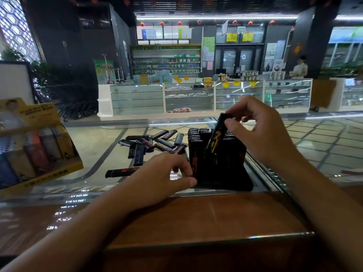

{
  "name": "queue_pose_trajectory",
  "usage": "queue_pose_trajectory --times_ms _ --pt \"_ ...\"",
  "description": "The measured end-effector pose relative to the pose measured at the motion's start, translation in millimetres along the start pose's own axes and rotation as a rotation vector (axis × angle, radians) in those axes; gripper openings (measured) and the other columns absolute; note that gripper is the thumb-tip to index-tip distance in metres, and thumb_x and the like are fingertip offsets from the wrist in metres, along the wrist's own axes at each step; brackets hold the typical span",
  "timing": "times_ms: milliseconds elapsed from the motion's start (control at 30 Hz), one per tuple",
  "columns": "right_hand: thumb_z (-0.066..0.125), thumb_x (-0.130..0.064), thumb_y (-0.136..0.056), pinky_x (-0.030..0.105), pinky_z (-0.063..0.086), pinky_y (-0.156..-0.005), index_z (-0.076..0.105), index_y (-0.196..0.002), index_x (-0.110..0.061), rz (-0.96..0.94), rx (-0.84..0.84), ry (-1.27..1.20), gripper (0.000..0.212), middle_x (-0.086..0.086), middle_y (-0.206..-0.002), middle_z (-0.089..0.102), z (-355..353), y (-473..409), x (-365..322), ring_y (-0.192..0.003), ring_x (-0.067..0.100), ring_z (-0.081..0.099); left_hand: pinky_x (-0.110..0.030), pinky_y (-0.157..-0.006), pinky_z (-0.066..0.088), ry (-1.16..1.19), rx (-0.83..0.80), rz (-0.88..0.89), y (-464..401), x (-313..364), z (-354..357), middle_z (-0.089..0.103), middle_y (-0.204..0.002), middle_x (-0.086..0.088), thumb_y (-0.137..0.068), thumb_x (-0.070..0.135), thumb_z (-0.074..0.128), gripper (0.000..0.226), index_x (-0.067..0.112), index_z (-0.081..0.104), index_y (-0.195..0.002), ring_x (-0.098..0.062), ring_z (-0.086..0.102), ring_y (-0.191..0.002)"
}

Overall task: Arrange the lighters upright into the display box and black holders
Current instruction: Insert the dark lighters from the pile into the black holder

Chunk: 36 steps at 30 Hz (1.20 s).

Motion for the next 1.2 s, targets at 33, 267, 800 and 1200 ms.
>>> queue_pose_trajectory --times_ms 33,267,800,1200 --pt "0.069 -0.016 -0.089 0.012 0.043 -0.077 0.062 -0.091 -0.024 -0.017 -0.023 0.052 0.012 -0.016 -0.082 0.063 2 1 0 -0.084 -0.001 0.058 -0.012 -0.072 0.036 -0.005 -0.012 -0.009 1 -2 1 0.051 -0.096 0.029 -0.087 0.048 0.066 0.014 0.041 0.06 -0.097 0.017 0.043 -0.096" --pt "0.062 -0.028 -0.085 0.031 0.028 -0.08 0.064 -0.096 -0.017 -0.216 -0.136 0.411 0.015 -0.017 -0.084 0.047 23 12 0 -0.089 0.006 0.04 -0.003 -0.079 0.03 -0.049 -0.027 0.011 3 0 1 0.041 -0.1 0.035 -0.086 0.047 0.068 0.022 0.043 0.055 -0.104 0.024 0.033 -0.103" --pt "0.063 -0.032 -0.084 0.03 0.02 -0.078 0.063 -0.096 -0.027 -0.157 -0.155 0.47 0.012 -0.012 -0.094 0.061 23 14 12 -0.1 0.012 0.042 -0.007 -0.082 0.032 -0.063 0.0 0.006 0 -1 2 0.042 -0.1 0.032 -0.087 0.046 0.068 0.029 0.038 0.061 -0.113 0.013 0.039 -0.101" --pt "0.045 -0.049 -0.086 0.031 0.021 -0.087 0.06 -0.114 -0.026 -0.066 -0.146 0.495 0.039 -0.006 -0.114 0.056 29 19 8 -0.113 0.016 0.039 -0.016 -0.082 0.039 -0.034 0.107 0.054 -1 -4 -6 0.055 -0.099 0.024 -0.095 0.044 0.056 0.016 0.034 0.061 -0.106 0.007 0.046 -0.102"
Point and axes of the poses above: each hand's wrist, its own y-axis away from the middle knuckle, its own z-axis out of the palm, x = y × z, the point moved 5 cm from there along -y, towards the middle knuckle
